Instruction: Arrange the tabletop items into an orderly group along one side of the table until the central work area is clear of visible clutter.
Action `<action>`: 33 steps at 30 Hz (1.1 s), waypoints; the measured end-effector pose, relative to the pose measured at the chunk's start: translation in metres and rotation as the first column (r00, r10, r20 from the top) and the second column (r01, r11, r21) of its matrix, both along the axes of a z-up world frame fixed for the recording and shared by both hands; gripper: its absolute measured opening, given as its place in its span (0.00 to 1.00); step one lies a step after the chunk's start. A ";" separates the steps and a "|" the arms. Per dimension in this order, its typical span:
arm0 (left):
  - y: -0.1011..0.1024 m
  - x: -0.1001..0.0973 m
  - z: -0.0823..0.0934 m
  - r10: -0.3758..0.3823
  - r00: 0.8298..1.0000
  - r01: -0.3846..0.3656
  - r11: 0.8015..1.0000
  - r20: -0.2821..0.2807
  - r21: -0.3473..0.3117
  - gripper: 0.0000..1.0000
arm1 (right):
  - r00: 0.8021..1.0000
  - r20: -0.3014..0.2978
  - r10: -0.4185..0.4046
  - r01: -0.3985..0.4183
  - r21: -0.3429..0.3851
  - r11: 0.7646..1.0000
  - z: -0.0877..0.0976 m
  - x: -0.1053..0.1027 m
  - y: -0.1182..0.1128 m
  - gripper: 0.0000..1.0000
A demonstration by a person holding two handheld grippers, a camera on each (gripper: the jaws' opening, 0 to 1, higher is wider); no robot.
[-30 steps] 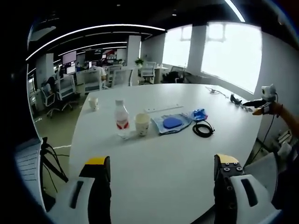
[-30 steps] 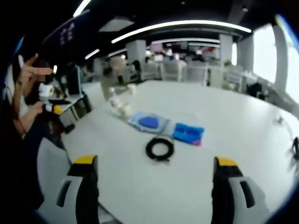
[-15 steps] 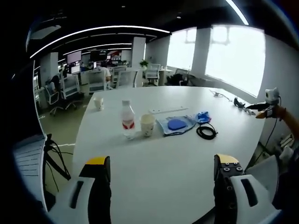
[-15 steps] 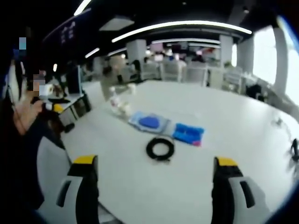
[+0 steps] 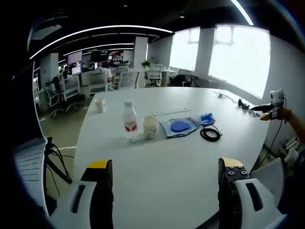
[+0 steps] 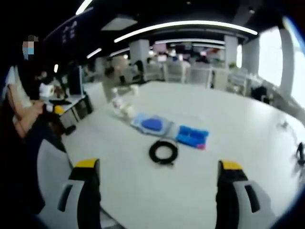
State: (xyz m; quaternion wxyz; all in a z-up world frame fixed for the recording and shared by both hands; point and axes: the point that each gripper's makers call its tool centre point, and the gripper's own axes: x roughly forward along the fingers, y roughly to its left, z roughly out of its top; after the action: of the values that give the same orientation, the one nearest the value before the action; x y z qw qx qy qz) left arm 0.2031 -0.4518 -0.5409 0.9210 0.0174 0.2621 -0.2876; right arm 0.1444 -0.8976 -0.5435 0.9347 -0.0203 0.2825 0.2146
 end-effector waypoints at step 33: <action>-0.004 0.001 -0.002 -0.021 1.000 0.021 1.000 -0.005 0.000 0.90 | 1.000 -0.016 -0.008 0.008 -0.003 1.000 -0.006 -0.006 0.000 1.00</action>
State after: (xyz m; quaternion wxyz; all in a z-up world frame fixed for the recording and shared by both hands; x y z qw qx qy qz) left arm 0.2039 -0.4560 -0.5429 0.9173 0.0193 0.2644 -0.2971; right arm 0.1383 -0.8975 -0.5498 0.9333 -0.0191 0.2902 0.2105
